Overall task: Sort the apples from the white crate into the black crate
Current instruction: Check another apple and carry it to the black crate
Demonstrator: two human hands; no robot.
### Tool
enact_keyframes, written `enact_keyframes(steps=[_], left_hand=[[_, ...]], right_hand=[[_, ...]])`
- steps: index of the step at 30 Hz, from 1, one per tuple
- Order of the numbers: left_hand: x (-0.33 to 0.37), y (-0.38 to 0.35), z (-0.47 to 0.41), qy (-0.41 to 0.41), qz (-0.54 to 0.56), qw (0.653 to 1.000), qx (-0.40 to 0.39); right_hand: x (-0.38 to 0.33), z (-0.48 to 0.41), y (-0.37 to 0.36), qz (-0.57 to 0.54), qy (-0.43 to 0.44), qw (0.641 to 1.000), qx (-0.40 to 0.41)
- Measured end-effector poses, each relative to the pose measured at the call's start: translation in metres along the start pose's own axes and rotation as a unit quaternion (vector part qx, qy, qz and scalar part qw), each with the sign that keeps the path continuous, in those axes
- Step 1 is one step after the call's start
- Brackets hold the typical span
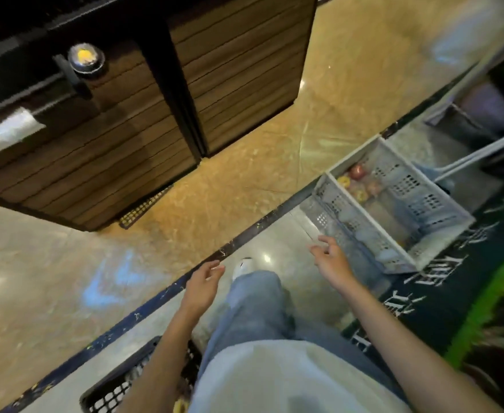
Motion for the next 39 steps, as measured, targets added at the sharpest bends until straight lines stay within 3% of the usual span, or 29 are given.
enact_keyframes(steps=[5,11,20,25,32,39], left_hand=[[0.056,-0.006,-0.058,-0.003,-0.045,0.999,-0.024],[0.198,-0.036,-0.140,-0.080,-0.085,0.988,-0.101],[0.397,-0.122,-0.189,-0.228,-0.242,0.924,-0.189],[0.426,-0.167,-0.198,-0.218,-0.275,0.911,-0.216],[0.446,-0.242,-0.208,-0.176,-0.302,0.910,-0.222],[0.484,-0.381,-0.252,-0.246,-0.376,0.867,-0.216]], right_hand=[[-0.021,-0.047,0.039,-0.058,-0.024,0.997,0.054],[-0.037,-0.095,0.093,-0.130,-0.077,0.979,0.135],[0.001,-0.098,0.165,-0.211,-0.176,0.921,0.275],[0.021,-0.114,0.201,-0.235,-0.207,0.904,0.289],[0.043,-0.176,0.279,-0.230,-0.223,0.909,0.266],[0.107,-0.293,0.350,-0.181,-0.240,0.922,0.244]])
Point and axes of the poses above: each hand's wrist, its own z-axis away from the middle knuckle, its own y-axis out of the back of the hand, x = y × z, the point moved 10 cm from there along -z, towards the middle knuckle, and after that the axes turned 11 degrees about -z, right-handed, at the moved point
